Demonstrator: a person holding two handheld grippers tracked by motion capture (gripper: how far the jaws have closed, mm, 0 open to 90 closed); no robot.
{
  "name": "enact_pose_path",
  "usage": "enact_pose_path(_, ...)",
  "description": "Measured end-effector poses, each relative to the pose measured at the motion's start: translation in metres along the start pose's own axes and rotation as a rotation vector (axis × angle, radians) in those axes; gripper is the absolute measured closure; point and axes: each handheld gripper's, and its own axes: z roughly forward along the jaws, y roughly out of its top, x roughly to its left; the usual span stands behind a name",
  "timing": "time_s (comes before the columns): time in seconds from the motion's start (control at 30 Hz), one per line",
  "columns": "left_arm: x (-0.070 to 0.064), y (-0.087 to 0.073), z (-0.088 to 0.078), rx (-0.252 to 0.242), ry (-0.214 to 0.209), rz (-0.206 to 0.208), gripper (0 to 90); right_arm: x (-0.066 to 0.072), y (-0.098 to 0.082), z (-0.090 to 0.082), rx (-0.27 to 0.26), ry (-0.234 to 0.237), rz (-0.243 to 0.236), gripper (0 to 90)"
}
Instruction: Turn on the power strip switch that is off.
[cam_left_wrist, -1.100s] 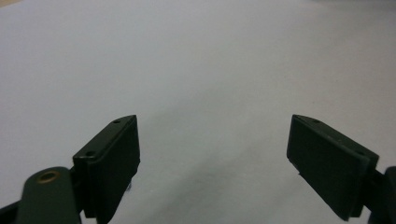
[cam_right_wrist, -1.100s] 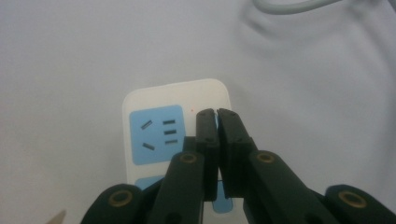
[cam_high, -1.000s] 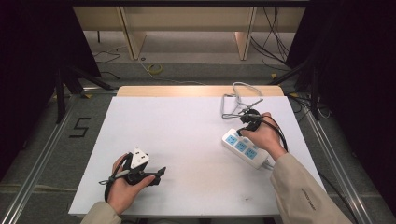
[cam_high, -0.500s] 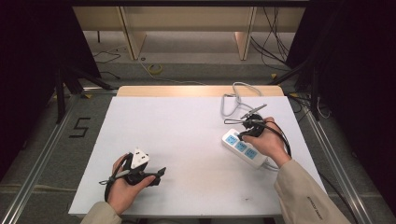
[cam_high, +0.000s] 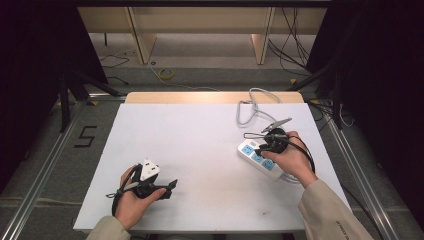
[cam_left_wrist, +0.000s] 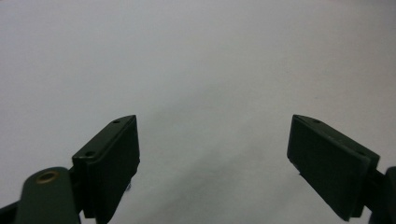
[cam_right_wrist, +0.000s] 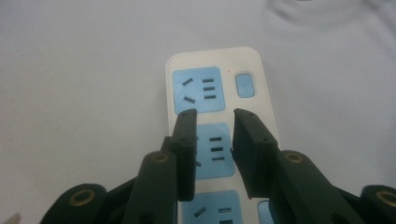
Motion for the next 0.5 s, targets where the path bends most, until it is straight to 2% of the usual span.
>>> enact_pose_path(0.5, 0.001, -0.001, 0.000, 0.005, 0.002, -0.001, 16.5, 0.002, -0.028, -0.017, -0.071, 0.008, 0.017, 56.3)
